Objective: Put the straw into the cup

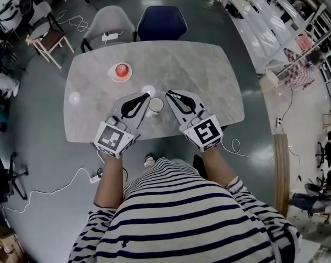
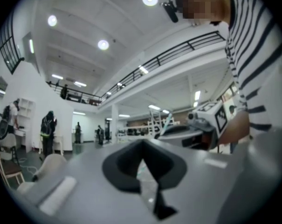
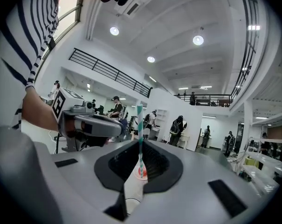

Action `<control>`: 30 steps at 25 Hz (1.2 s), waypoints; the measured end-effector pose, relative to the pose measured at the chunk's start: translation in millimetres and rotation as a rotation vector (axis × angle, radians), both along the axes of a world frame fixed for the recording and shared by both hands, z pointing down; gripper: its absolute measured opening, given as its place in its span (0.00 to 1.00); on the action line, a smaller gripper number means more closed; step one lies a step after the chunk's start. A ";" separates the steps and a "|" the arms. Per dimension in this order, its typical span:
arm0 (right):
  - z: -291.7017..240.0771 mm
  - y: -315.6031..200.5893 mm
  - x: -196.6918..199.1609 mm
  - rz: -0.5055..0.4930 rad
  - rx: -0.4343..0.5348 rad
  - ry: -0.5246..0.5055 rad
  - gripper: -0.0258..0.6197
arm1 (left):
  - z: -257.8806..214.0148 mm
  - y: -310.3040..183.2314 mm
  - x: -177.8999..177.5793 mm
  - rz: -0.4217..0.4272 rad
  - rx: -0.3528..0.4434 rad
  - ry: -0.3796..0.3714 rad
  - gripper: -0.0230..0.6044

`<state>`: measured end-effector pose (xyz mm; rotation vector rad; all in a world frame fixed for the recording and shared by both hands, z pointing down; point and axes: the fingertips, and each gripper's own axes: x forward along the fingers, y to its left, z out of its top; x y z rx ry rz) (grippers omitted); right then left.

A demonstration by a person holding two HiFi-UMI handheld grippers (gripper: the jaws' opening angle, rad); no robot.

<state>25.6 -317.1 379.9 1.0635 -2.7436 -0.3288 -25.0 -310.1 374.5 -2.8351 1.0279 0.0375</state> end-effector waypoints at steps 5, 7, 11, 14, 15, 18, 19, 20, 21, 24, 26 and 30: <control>17.0 -20.0 -2.2 0.002 -0.061 0.017 0.08 | 7.5 -19.7 1.3 0.022 -0.018 -0.003 0.05; 24.6 -27.5 0.6 0.006 -0.090 0.015 0.08 | 11.6 -25.1 4.8 0.031 -0.027 -0.012 0.05; 43.3 -36.0 -0.8 -0.004 -0.136 0.026 0.08 | 24.7 -32.8 5.3 0.032 -0.058 -0.013 0.05; 55.4 -43.7 -1.6 -0.016 -0.162 0.035 0.08 | 32.4 -41.2 6.9 0.027 -0.076 -0.008 0.05; 59.6 -46.8 -1.1 -0.018 -0.172 0.039 0.08 | 35.1 -43.9 8.0 0.028 -0.082 -0.010 0.05; 75.0 -51.9 -0.2 -0.019 -0.210 0.049 0.08 | 45.0 -48.1 9.5 0.031 -0.102 -0.026 0.05; 80.4 -53.0 -0.4 -0.018 -0.222 0.052 0.08 | 48.1 -48.9 9.0 0.031 -0.108 -0.030 0.05; 85.8 -54.4 -0.9 -0.018 -0.234 0.057 0.08 | 51.0 -50.1 8.3 0.031 -0.113 -0.032 0.05; 91.4 -56.1 -1.7 -0.018 -0.246 0.063 0.08 | 53.9 -51.4 7.4 0.030 -0.118 -0.035 0.05; 110.1 -58.0 -2.9 -0.026 -0.280 0.090 0.08 | 61.8 -53.0 6.6 0.026 -0.132 -0.032 0.05; 123.3 -58.0 -1.3 -0.025 -0.299 0.109 0.08 | 65.8 -52.6 8.1 0.025 -0.140 -0.029 0.05; 146.9 -61.8 -0.8 -0.017 -0.348 0.127 0.08 | 69.5 -53.1 8.1 0.028 -0.147 -0.030 0.05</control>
